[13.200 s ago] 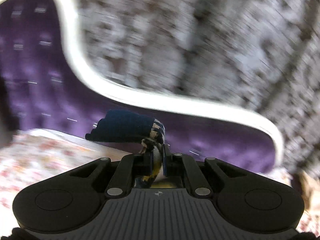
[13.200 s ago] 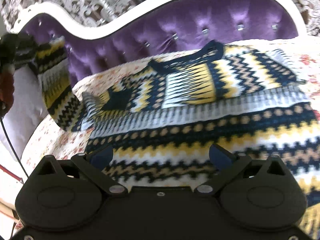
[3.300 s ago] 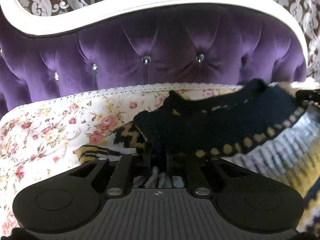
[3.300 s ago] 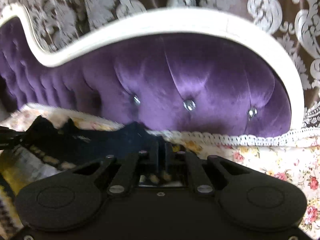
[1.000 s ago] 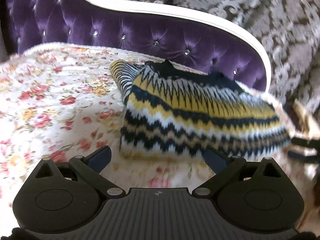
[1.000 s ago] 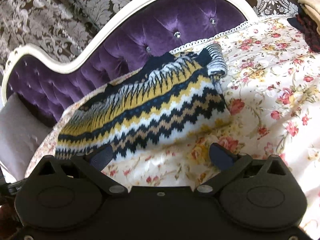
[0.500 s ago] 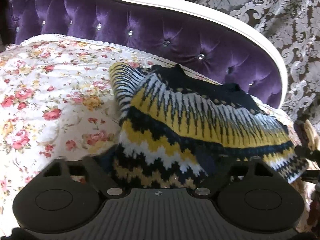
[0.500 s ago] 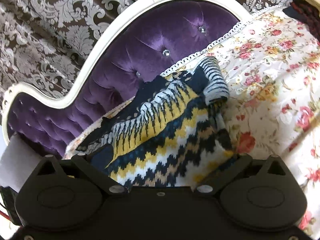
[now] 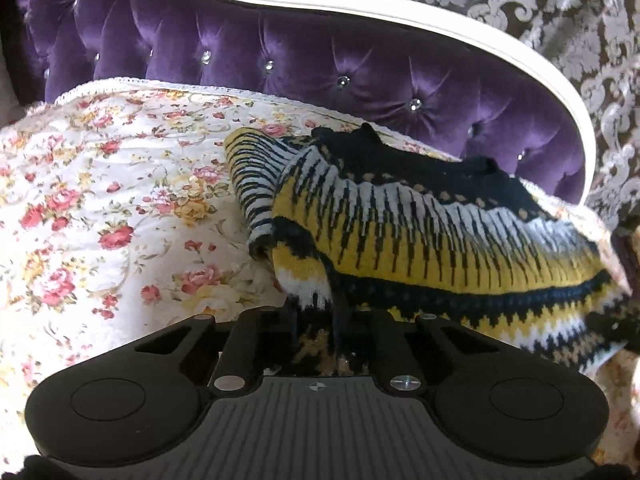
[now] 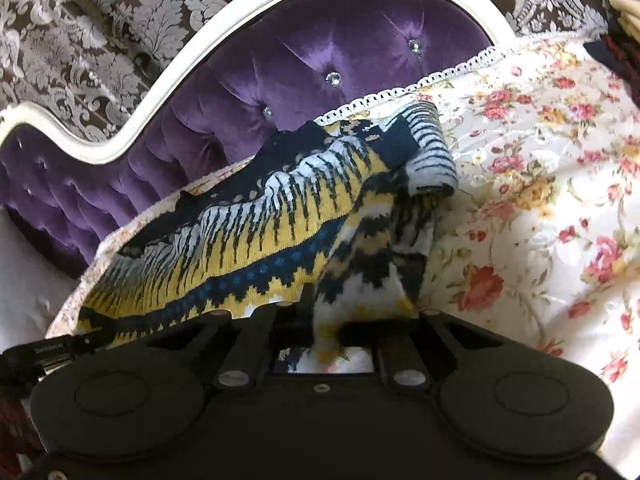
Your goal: Fold small clothes
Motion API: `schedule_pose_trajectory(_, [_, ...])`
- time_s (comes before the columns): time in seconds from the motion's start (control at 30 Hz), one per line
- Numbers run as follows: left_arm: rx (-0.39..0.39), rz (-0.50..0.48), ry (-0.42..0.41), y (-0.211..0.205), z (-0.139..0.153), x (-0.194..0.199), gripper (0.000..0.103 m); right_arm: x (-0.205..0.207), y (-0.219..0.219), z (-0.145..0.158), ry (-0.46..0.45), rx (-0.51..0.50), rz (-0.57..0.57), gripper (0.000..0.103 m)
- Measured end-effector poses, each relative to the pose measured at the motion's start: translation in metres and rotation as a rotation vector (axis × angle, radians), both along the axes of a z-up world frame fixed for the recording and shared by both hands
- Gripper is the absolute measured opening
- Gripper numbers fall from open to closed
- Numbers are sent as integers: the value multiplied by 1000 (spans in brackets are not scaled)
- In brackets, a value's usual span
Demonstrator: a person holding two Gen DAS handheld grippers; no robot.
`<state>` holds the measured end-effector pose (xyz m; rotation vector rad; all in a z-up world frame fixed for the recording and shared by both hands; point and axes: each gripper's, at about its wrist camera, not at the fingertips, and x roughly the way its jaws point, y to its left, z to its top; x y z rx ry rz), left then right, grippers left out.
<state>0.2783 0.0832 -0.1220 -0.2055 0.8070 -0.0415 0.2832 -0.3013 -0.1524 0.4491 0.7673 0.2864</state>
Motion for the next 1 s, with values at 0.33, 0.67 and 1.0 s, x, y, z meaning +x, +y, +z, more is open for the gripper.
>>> schedule_pose_trajectory(0.33, [-12, 1, 8, 14, 14, -11, 10, -13, -2, 13, -4, 2, -3, 16])
schedule_pose_trajectory(0.67, [-20, -18, 10, 19, 23, -49, 10, -47, -2, 26, -12, 21, -5, 16])
schedule_pose_trajectory(1.0, [-12, -60, 37, 24, 21, -101, 10, -102, -3, 27, 25, 18, 17, 16])
